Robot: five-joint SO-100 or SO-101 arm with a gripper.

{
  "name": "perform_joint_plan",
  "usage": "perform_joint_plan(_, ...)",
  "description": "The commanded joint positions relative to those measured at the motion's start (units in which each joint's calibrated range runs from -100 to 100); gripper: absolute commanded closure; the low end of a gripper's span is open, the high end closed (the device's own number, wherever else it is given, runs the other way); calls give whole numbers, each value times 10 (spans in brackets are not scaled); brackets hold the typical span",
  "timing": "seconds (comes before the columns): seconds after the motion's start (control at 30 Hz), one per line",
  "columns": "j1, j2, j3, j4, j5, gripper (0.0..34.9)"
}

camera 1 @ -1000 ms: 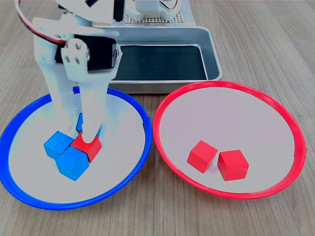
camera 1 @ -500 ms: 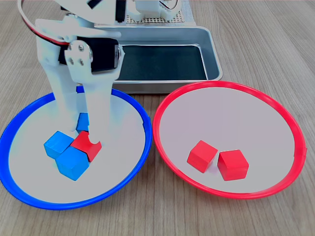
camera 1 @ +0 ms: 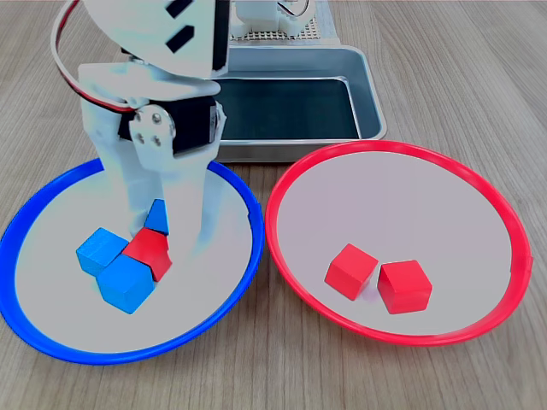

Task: Relocate any red block in the blue dish to the red dish, correcting any misplacement.

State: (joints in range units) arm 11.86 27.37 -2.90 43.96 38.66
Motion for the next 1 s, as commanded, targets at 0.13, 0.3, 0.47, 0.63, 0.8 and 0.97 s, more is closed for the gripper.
perform_joint_plan(0.13, -1, 13, -49, -3, -1, 222)
perform_joint_plan(0.3, 0, 19, -56, -3, 0, 236)
perform_joint_plan(0.47, -4, 20, -57, 0, 1, 305)
perform_joint_plan(0.63, -6, 17, -57, 11, 0, 346)
perform_joint_plan(0.8, -8, 9, -60, 12, -2, 346)
perform_joint_plan(0.97, -17, -13, -64, 16, -4, 346)
